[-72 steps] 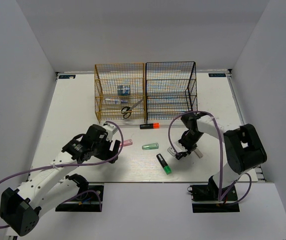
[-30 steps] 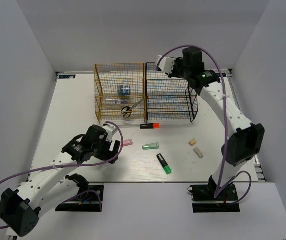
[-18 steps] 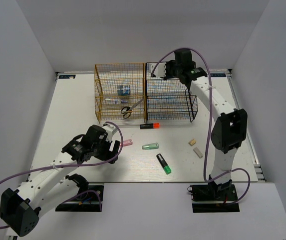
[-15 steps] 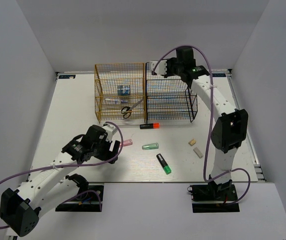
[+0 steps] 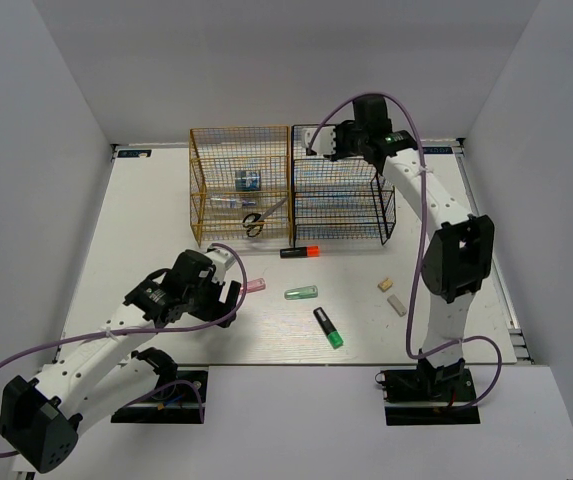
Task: Sort the stationery into containers
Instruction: Place the pen in the storage box.
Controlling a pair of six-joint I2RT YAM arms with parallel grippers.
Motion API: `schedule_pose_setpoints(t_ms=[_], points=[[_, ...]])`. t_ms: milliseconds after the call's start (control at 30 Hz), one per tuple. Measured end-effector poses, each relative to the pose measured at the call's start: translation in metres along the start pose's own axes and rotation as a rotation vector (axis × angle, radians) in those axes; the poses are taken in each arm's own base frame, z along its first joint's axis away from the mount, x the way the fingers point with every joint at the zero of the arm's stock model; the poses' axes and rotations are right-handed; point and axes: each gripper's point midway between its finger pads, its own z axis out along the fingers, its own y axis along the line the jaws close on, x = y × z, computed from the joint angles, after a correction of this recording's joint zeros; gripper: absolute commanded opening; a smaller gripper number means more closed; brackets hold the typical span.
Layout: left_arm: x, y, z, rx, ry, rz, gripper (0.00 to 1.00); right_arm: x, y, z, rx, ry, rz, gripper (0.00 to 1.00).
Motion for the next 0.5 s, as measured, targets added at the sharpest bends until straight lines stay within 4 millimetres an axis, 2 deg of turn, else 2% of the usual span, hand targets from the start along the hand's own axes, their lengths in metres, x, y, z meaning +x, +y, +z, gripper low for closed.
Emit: schedule_pose_setpoints(t_ms=[33,167,233,300,400,433,500], points=[[0.0,0.0,0.0,0.0,0.0,0.0,0.94,0.001,0.002,0.003,-0.005,0.002,0.002,0.25],[0.0,0.0,0.0,0.0,0.002,0.0,0.94,0.01,0.015,0.017,-0.038,0.022,0.012,0.28],[0.0,0.0,0.0,-0.001,0.003,0.0,0.94,0.016,0.022,0.025,-0.053,0.036,0.021,0.32],[0.001,0.0,0.001,-0.001,0.005,0.0,0.94,0.022,0.026,0.028,-0.06,0.056,0.03,0.48],[0.001,0.0,0.001,-0.001,0.007,0.0,0.94,0.028,0.027,0.029,-0.059,0.073,0.047,0.56],[0.001,0.0,0.001,-0.001,0.007,0.0,0.94,0.029,0.025,0.028,-0.053,0.075,0.05,0.62],[0.001,0.0,0.001,-0.001,0.008,0.0,0.94,0.03,0.02,0.028,-0.031,0.075,0.057,0.64]])
